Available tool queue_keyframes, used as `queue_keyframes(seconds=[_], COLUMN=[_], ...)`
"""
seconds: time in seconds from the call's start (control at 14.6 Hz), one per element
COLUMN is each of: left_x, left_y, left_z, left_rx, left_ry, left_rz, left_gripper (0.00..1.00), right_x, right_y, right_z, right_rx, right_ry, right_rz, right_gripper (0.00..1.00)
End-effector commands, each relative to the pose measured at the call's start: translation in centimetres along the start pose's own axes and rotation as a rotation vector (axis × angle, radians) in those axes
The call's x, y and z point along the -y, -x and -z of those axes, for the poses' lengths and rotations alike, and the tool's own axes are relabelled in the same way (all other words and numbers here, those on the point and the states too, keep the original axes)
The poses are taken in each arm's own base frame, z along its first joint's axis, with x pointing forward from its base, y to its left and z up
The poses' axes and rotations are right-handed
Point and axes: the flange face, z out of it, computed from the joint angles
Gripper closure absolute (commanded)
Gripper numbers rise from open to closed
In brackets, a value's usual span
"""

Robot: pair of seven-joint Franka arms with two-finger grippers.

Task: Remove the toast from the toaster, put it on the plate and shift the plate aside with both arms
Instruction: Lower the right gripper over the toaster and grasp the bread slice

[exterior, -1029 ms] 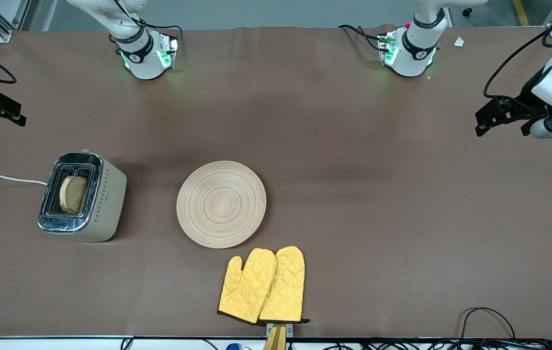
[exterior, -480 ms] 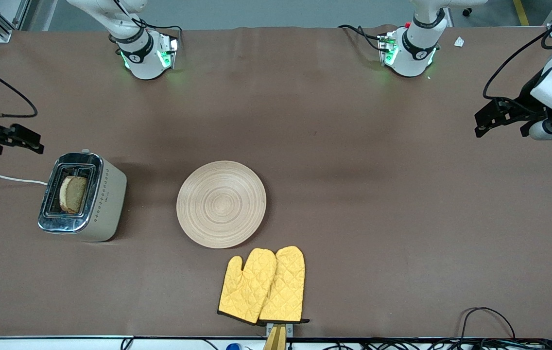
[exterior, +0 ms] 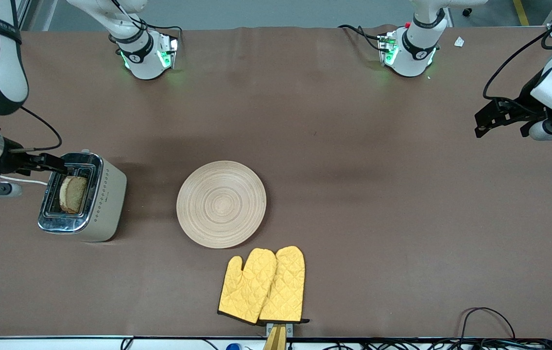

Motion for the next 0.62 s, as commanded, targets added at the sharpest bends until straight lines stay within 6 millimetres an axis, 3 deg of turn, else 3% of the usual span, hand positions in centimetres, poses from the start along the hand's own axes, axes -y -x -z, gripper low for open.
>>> queue_keyframes(seconds=[0.0,0.21,0.55], left_x=[0.1,0.1,0.1], left_y=[-0.3,-0.3,-0.3], left_z=[0.5,0.5,0.4], left_rx=[-0.003,-0.003,-0.002], left_ry=[-0.01,-0.01,-0.01], left_rz=[-0.01,-0.009,-0.012], left_gripper=[0.0,0.0,0.0], right_x=[-0.2,-1.2,-0.5], right_y=[-0.9,-1.8,-2.2], right_z=[-2.4,-4.8,-8.3], right_rx=[-0.027,-0.054,-0.009], right_ry=[0.018,0.021,0.017], right_rz=[0.015,0.004,0.015], right_gripper=[0.0,0.0,0.0])
